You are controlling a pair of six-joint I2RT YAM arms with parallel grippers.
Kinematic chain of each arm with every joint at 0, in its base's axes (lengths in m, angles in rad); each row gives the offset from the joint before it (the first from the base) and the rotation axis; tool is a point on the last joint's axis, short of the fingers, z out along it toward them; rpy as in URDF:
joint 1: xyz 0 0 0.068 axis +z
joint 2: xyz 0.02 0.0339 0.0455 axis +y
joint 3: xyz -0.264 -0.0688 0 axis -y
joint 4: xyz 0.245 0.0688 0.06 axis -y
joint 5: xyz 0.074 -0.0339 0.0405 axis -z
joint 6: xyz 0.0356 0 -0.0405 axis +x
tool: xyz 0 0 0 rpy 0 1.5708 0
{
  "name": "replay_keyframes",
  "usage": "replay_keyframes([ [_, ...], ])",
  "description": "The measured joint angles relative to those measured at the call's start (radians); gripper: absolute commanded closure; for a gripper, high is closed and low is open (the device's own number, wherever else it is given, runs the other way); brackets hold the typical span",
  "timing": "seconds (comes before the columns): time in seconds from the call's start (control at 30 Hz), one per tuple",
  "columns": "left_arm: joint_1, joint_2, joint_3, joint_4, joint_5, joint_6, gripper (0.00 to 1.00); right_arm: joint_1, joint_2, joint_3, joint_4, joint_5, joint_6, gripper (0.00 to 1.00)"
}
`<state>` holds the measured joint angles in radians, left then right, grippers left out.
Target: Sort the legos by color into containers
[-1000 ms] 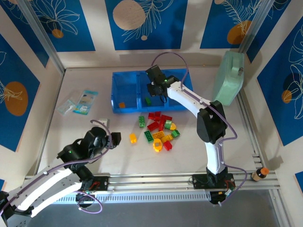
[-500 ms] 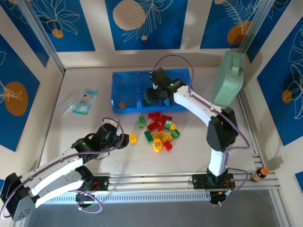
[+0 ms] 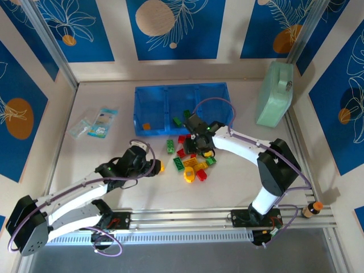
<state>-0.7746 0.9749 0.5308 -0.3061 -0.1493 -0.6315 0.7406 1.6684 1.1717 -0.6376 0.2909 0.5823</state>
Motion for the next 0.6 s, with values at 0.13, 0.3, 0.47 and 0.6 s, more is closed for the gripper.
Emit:
replay_keyframes([
  [0.13, 0.000, -0.004, 0.000, 0.001, 0.000, 0.000, 0.28, 0.010, 0.038, 0.000, 0.002, 0.012, 0.049, 0.50],
  [0.3, 0.000, -0.066, -0.011, -0.002, -0.001, -0.016, 0.28, 0.010, 0.118, 0.022, -0.008, 0.032, 0.094, 0.53],
  [0.47, 0.000, -0.139, -0.040, -0.023, -0.012, -0.026, 0.28, 0.010, 0.148, 0.039, -0.023, 0.053, 0.126, 0.56],
  [0.6, 0.000, -0.163, -0.054, -0.042, -0.017, -0.026, 0.28, 0.010, 0.172, 0.056, -0.024, 0.072, 0.144, 0.64],
])
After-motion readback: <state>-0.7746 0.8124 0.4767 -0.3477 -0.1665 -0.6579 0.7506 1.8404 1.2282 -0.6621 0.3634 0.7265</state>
